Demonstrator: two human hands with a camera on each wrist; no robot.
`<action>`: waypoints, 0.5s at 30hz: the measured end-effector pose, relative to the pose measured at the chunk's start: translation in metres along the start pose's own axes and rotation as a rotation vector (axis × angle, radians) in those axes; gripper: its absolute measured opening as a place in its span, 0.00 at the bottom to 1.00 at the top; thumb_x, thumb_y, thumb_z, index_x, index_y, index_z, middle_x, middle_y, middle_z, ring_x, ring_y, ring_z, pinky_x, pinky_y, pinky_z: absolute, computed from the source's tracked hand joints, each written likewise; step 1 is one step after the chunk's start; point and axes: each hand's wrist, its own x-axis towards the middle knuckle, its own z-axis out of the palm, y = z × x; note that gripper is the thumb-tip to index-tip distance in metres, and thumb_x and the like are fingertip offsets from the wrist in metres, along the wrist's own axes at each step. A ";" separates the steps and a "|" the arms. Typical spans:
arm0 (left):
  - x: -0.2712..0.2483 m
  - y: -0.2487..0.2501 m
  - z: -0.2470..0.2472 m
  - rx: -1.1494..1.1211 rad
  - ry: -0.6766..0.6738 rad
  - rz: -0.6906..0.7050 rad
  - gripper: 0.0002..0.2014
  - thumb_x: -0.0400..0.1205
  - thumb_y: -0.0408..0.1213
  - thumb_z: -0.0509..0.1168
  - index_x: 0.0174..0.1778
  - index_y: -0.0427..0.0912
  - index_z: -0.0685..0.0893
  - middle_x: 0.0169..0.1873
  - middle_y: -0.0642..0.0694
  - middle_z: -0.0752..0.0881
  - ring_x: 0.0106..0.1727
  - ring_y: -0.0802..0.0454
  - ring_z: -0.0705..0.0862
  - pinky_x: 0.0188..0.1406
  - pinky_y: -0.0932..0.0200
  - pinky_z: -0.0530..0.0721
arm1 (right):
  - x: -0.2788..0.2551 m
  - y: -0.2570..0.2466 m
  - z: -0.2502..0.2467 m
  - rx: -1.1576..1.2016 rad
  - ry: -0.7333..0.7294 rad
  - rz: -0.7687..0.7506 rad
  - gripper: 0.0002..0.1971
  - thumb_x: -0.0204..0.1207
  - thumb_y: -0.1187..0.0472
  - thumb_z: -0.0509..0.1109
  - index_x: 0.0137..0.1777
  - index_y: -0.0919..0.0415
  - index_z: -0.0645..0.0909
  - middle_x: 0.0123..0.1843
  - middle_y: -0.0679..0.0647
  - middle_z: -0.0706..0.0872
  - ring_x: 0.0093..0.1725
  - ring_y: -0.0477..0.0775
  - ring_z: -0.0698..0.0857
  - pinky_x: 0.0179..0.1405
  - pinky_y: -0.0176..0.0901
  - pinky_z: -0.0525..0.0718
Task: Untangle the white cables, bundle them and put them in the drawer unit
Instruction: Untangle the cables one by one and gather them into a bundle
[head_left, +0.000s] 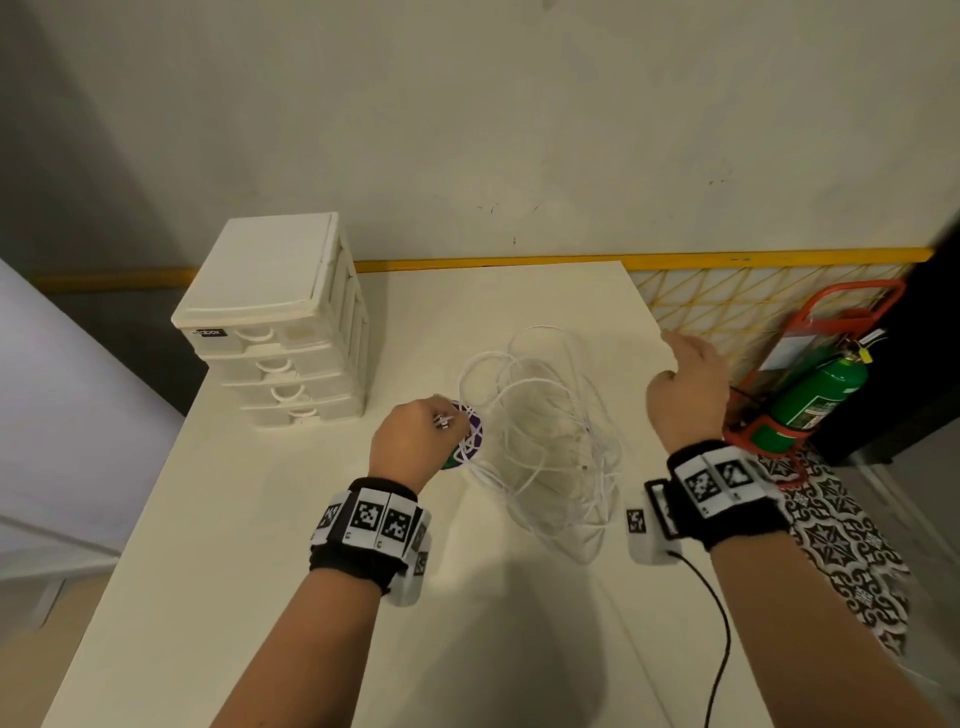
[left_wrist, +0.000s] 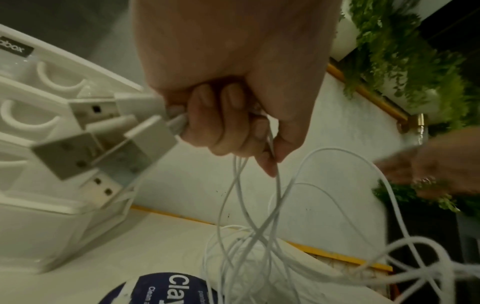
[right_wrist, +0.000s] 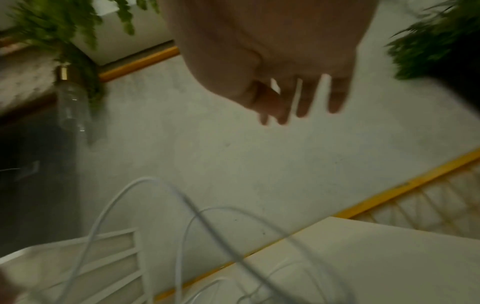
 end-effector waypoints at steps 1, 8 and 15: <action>-0.001 0.003 0.001 -0.003 -0.006 0.007 0.08 0.78 0.44 0.66 0.44 0.45 0.88 0.42 0.43 0.90 0.47 0.43 0.85 0.38 0.59 0.75 | -0.008 -0.007 0.003 0.095 0.058 -0.145 0.26 0.69 0.75 0.57 0.66 0.63 0.80 0.65 0.63 0.79 0.66 0.62 0.74 0.67 0.48 0.71; -0.014 0.011 -0.001 -0.051 -0.065 0.046 0.08 0.76 0.44 0.67 0.31 0.49 0.83 0.30 0.50 0.84 0.38 0.51 0.82 0.33 0.60 0.73 | -0.031 -0.051 0.041 0.186 -0.328 -0.634 0.19 0.72 0.76 0.62 0.52 0.57 0.88 0.51 0.53 0.89 0.55 0.51 0.82 0.57 0.46 0.80; -0.019 0.000 -0.006 -0.055 -0.191 0.063 0.08 0.66 0.49 0.59 0.22 0.55 0.77 0.28 0.54 0.84 0.37 0.49 0.82 0.38 0.57 0.78 | -0.006 -0.070 0.068 -0.619 -0.848 -0.631 0.39 0.76 0.65 0.67 0.82 0.46 0.51 0.85 0.49 0.49 0.73 0.60 0.73 0.68 0.53 0.73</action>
